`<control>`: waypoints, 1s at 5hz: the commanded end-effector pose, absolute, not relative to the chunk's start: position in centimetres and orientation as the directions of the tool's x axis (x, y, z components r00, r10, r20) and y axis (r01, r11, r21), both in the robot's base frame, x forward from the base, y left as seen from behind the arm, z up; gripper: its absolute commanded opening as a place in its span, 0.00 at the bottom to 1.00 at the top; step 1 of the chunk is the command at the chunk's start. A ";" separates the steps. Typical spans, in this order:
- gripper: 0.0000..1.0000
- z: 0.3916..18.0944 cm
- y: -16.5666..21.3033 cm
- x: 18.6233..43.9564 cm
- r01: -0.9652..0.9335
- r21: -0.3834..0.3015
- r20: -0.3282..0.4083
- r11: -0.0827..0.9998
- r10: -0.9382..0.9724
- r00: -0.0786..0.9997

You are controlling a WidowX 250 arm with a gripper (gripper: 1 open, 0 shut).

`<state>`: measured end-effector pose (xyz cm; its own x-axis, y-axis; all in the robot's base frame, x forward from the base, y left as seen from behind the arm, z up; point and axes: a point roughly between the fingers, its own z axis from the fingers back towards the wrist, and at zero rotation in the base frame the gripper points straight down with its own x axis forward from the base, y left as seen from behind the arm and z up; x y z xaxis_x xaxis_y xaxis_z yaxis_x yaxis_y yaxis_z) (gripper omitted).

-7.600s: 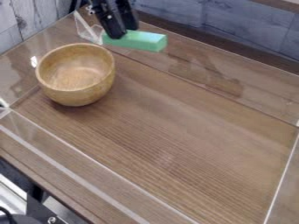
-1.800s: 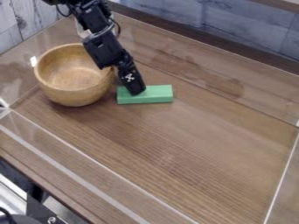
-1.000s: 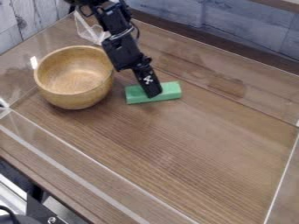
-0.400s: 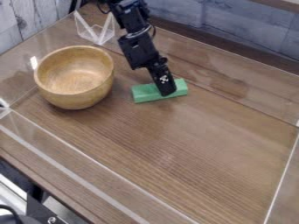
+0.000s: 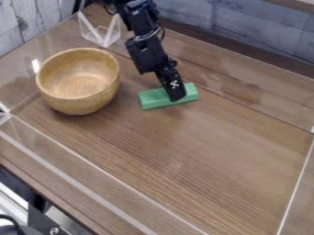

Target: Move green object from inside the wooden bowl to the table next to it

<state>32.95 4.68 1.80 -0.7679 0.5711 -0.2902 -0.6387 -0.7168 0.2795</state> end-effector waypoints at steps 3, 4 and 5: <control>0.00 2.5 2.6 32.2 -0.536 0.258 -0.269 -0.804 0.473 -0.839; 0.00 3.7 1.8 32.6 -0.492 0.259 -0.268 -0.831 0.427 -0.863; 0.00 5.2 1.3 32.8 -0.443 0.264 -0.270 -0.857 0.375 -0.887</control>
<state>32.02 1.02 2.68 -0.9040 0.3757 -0.2039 -0.4239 -0.8496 0.3138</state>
